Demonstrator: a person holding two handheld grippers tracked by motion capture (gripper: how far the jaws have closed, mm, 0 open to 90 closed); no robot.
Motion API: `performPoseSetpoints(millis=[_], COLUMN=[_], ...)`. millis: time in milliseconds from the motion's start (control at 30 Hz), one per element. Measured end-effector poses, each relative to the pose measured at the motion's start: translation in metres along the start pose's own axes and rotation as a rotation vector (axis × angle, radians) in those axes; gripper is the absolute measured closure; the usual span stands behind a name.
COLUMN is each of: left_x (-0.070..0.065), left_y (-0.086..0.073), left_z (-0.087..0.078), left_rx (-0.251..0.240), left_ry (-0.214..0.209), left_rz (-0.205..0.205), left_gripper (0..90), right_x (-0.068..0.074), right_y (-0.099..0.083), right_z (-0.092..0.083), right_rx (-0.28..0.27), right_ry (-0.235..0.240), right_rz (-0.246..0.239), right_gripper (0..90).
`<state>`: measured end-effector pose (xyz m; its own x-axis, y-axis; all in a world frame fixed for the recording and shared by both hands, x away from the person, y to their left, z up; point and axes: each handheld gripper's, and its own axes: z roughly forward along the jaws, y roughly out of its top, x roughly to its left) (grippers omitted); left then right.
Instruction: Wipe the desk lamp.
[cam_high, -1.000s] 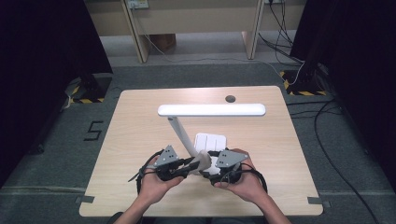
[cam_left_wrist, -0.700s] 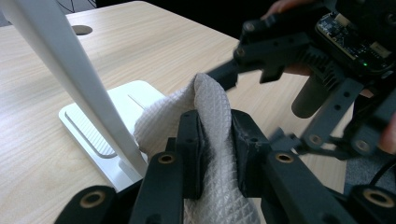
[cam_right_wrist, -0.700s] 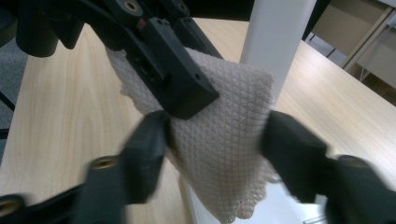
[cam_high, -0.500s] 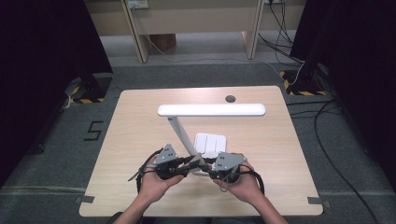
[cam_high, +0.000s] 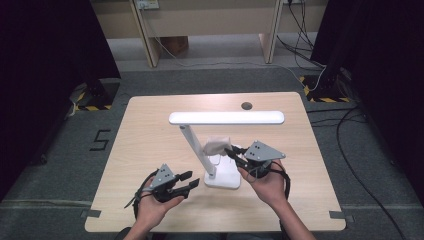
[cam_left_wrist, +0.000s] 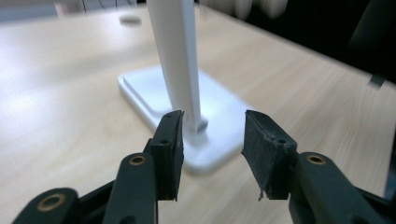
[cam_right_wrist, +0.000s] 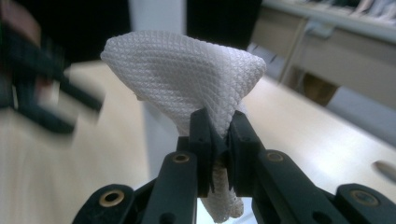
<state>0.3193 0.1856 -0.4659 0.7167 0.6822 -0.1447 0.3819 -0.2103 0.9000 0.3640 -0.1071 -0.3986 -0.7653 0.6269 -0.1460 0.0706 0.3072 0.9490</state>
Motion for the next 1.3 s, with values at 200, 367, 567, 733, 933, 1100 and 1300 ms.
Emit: performPoseSetpoints(millis=[200,367,567,733,933,1100,1300], left_x=[0.005,0.007,0.006,0.007,0.008,0.009,0.011], left_y=[-0.012,-0.015,-0.018,-0.019,-0.021,-0.02,-0.023], left_z=[0.032,0.043,0.05,0.055,0.062,0.064,0.067], left_rx=[0.074,0.096,0.105,0.121,0.136,0.144,0.173], left_ry=[-0.016,-0.024,-0.035,-0.035,-0.041,-0.044,-0.028], left_rz=[0.028,0.04,0.038,0.044,0.045,0.05,0.081], left_gripper=[59.1,59.1,59.7,59.4,59.4,59.6,59.9], right_x=[0.009,0.019,0.027,0.03,0.031,0.031,0.03], right_y=[0.027,0.043,0.053,0.061,0.062,0.066,0.067], right_z=[0.007,0.017,0.025,0.027,0.027,0.026,0.026], right_rx=[-0.073,-0.107,-0.124,-0.119,-0.113,-0.117,-0.12], right_ry=[-0.043,-0.048,-0.053,-0.051,-0.056,-0.063,-0.068], right_rz=[0.043,0.065,0.088,0.082,0.098,0.092,0.102], right_gripper=[82.1,81.9,81.5,81.0,80.5,82.4,83.2])
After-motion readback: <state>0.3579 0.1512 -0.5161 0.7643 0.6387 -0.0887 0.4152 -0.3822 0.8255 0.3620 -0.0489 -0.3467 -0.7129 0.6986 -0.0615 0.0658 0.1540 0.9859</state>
